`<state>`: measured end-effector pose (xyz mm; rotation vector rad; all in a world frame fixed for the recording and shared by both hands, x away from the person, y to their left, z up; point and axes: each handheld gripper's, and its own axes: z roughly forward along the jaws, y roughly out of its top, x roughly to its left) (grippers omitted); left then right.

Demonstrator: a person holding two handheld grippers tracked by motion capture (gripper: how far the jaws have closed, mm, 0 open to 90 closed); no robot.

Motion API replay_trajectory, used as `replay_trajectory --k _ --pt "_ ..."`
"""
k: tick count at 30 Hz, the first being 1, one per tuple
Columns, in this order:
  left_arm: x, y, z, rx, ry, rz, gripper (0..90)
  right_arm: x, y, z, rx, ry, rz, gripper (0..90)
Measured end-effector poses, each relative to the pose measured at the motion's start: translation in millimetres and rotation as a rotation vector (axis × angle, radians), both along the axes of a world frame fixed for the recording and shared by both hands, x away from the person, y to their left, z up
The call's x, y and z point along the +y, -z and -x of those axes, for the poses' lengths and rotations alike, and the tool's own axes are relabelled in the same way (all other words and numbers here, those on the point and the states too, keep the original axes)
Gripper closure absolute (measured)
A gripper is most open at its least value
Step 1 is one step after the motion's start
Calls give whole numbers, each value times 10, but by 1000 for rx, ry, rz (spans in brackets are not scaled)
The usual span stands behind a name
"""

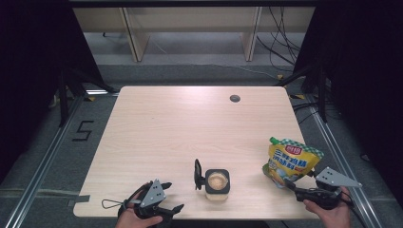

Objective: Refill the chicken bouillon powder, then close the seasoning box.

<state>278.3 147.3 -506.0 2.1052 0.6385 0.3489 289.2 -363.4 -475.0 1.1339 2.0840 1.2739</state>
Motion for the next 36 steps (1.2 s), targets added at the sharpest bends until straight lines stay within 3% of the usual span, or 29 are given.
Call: replay_trajectory --k 3,4,6,7,12,13,14,16,19,21,24,26,27,28,29,31,34,36 --pt "-1 4 -8 3 3 4 182 -26 4 39 -4 -13 21 240" --pt "12 -1 -17 1 8 -19 182 -15 -1 74 14 2 20 240" --pt "11 8 -19 -3 0 -11 182 -27 6 88 4 -11 38 239" --pt "5 9 -8 6 -6 7 182 -16 7 113 22 -1 30 237" --pt "23 1 -12 11 -12 15 182 -7 22 164 56 5 39 239" --pt "21 3 -10 8 -16 19 182 -20 28 152 33 -11 63 238" --pt "16 11 -9 4 -19 24 182 -3 30 179 62 -3 50 239" --pt "21 12 -8 11 -11 17 182 -9 31 187 54 -17 76 234" --pt "20 12 -1 -4 -18 27 182 15 30 232 85 -1 87 234" --pt "31 -12 -6 -19 -10 5 182 17 27 243 74 0 103 235" --pt "17 -5 6 -12 -15 31 182 6 39 220 64 -23 121 238" --pt "20 -9 6 -8 -12 31 182 32 39 247 98 -4 118 238" --pt "39 -29 -1 -20 -12 -1 182 32 44 241 91 -15 127 237" --pt "24 -26 9 -13 -23 30 182 16 47 226 69 -23 156 239" --pt "28 -30 3 -14 -21 32 182 13 46 223 66 -26 160 240" --pt "27 -33 -3 -8 -29 40 183 20 47 238 75 -19 136 243" --pt "30 -46 -5 -6 -36 18 252 -7 44 232 64 -14 151 243" --pt "37 -48 -6 -18 -43 23 304 4 32 262 110 12 131 244"
